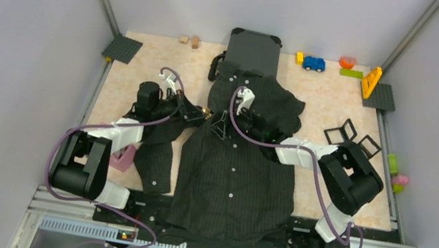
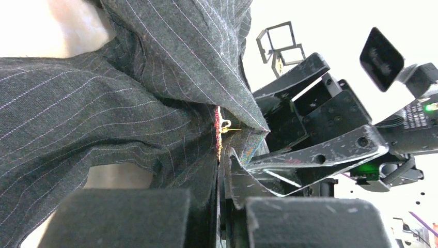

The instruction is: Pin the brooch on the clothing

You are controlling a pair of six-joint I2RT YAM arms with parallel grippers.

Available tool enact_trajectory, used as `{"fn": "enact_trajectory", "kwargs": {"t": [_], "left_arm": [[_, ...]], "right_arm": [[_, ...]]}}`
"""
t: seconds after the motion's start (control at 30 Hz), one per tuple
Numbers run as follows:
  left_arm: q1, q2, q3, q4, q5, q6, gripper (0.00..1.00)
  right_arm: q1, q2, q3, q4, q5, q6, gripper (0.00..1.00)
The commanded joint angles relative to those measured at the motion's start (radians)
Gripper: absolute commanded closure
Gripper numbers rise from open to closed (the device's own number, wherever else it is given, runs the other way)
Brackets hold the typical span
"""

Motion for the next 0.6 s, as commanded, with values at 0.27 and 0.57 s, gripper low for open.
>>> {"fn": "enact_trajectory", "kwargs": {"t": [0.27, 0.57], "left_arm": [[0.006, -0.002, 0.049, 0.008, 0.021, 0.004, 1.0], [0.006, 0.012, 0.048, 0.011, 0.031, 0.002, 1.0]], "right_arm": [[0.016, -0.06, -0.053, 0.162, -0.058, 0.097, 0.46], [0.017, -0.065, -0.048, 0.193, -0.038, 0.121, 0.45]]}}
